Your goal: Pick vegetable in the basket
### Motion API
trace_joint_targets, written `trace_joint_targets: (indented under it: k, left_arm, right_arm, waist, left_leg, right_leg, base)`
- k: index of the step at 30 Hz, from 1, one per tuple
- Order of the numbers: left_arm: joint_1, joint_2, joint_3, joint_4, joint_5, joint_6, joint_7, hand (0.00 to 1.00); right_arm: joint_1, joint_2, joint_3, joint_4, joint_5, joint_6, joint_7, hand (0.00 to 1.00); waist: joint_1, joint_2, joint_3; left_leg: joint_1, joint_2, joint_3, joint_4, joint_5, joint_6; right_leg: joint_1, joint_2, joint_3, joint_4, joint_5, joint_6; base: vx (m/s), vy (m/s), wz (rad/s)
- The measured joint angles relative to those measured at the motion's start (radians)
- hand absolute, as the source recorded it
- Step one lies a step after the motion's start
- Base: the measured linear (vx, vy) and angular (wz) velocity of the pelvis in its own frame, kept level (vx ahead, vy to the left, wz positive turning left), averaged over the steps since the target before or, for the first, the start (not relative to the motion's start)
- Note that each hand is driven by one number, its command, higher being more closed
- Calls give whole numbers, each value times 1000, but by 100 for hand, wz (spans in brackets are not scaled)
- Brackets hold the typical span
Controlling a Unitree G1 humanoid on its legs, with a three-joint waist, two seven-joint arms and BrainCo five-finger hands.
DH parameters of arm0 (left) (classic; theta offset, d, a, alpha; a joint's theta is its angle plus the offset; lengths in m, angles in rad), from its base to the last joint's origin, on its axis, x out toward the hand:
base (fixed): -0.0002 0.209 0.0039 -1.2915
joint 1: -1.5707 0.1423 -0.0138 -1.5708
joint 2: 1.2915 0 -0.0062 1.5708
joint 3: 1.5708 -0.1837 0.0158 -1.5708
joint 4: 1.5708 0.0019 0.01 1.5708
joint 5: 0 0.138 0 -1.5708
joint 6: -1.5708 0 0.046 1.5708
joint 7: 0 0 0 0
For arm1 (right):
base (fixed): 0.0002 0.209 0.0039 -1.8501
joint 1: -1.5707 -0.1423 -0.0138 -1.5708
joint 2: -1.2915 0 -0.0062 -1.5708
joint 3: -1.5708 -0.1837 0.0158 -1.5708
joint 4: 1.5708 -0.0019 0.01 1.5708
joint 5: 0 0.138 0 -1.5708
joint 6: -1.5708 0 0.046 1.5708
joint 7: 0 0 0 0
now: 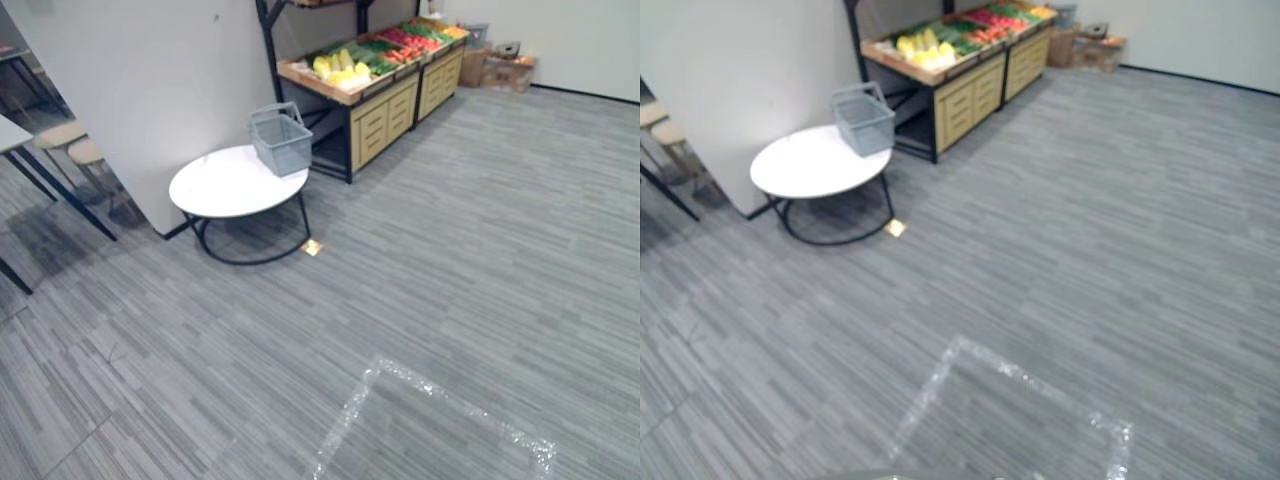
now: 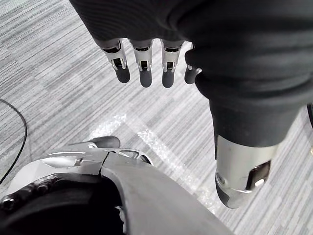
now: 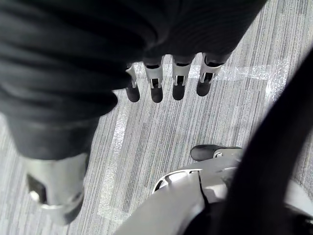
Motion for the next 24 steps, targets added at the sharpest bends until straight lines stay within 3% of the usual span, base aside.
trace_joint_targets:
  k: [4, 10, 17, 21, 22, 24]
  left_arm:
    - [-8, 2, 1, 0, -10, -3, -3, 0]
    - [-10, -3, 29, -1, -39, -26, -2, 0]
    - [-10, -6, 40, -3, -40, -36, 8, 0]
    - [-9, -6, 41, -3, -40, -38, 14, 0]
    - [-9, -6, 41, -3, -40, -38, 17, 0]
    - [-9, -8, 47, -3, -41, -37, 21, 0]
  right_arm:
    - [-18, 8, -34, 0, 0, -2, 13, 0]
    - [-37, 12, -33, -1, 35, -7, 18, 0]
    - [-35, 9, 17, -16, 76, -38, 19, 0]
    - [-23, 6, 48, -49, 76, -63, 17, 0]
    - [-22, 7, 49, -49, 76, -63, 19, 0]
    - [-22, 7, 48, -49, 77, -63, 19, 0]
  waist:
    - [0, 1, 18]
    - [0, -6, 38]
    - [0, -4, 41]
    - [0, -17, 48]
    - [0, -6, 41]
    - [0, -16, 47]
  left_leg:
    - [22, 1, 7, -2, -9, -31]
    - [32, 3, 22, -13, -8, -32]
    - [34, 3, 26, -18, -5, -37]
    - [34, 3, 29, -18, -7, -39]
    - [34, 4, 30, -18, -7, -39]
    - [33, 4, 30, -18, -8, -41]
  right_leg:
    - [26, 2, -6, -9, 0, 8]
    - [29, 2, -17, -3, -14, 30]
    - [26, 3, -18, -3, -14, 30]
    - [22, 3, -16, -3, -14, 29]
    - [22, 3, -16, -4, -14, 29]
    - [22, 3, -16, -5, -14, 28]
  base:
    - [56, 2, -3]
    - [0, 0, 0]
    - [-6, -2, 0]
    - [-16, -6, -2]
    - [0, 0, 0]
    - [0, 0, 0]
